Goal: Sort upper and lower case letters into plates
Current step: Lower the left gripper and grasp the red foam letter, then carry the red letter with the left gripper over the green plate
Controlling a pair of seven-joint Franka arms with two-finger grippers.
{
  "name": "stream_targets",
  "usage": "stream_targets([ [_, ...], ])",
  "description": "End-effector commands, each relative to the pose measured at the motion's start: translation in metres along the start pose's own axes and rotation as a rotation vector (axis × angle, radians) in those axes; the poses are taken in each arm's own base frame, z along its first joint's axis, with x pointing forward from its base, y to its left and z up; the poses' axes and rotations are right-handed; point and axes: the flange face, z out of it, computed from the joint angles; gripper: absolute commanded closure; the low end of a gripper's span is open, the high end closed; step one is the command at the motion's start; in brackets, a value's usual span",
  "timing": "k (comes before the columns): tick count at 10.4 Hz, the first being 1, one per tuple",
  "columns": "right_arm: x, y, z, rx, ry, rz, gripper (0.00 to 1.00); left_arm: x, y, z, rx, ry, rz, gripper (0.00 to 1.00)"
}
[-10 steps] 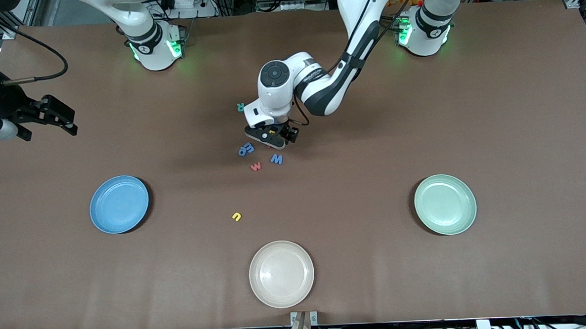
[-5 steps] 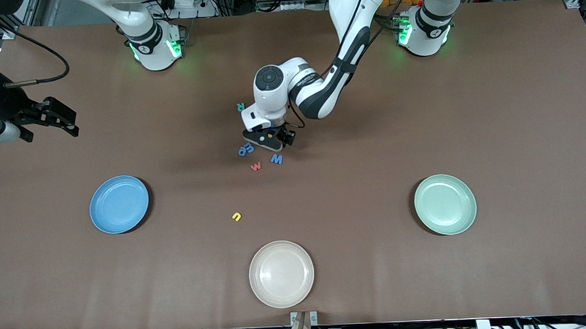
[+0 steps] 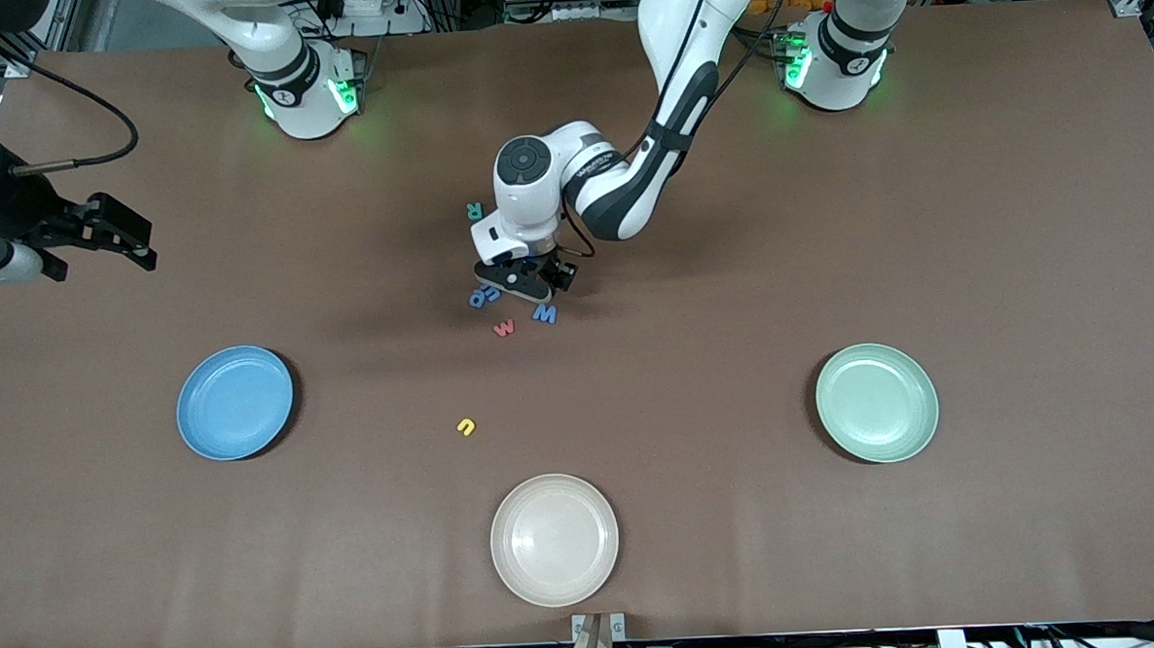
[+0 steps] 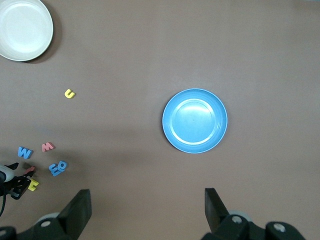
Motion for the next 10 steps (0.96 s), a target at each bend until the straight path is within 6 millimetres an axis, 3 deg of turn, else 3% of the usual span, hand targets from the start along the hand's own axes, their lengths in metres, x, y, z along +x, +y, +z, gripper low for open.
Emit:
stream_targets([
  [1, 0.001, -0.002, 0.001, -0.008, 0.0, 0.012, 0.0, 0.003, 0.006, -0.002, 0.006, 0.025, -0.021, 1.0],
  [3, 0.001, -0.002, 0.001, -0.008, 0.0, 0.012, 0.0, 0.009, 0.004, -0.017, -0.001, 0.045, -0.035, 1.0],
  [5, 0.001, -0.002, 0.001, -0.008, 0.0, 0.011, 0.0, 0.041, -0.031, -0.073, -0.021, 0.118, -0.121, 1.0],
  [6, 0.001, -0.002, 0.001, -0.008, 0.0, 0.012, 0.0, 0.065, -0.065, -0.11, -0.062, 0.153, -0.207, 1.0],
  [7, 0.001, -0.003, 0.001, -0.008, 0.0, 0.009, 0.0, 0.087, -0.112, -0.145, -0.081, 0.189, -0.286, 1.0],
  [8, 0.001, -0.005, 0.001, -0.009, 0.0, 0.006, 0.0, 0.108, -0.177, -0.167, -0.079, 0.21, -0.374, 1.0],
  [10, 0.001, -0.006, 0.001, -0.009, 0.0, 0.005, 0.0, 0.129, -0.3, -0.178, -0.064, 0.202, -0.444, 1.0],
])
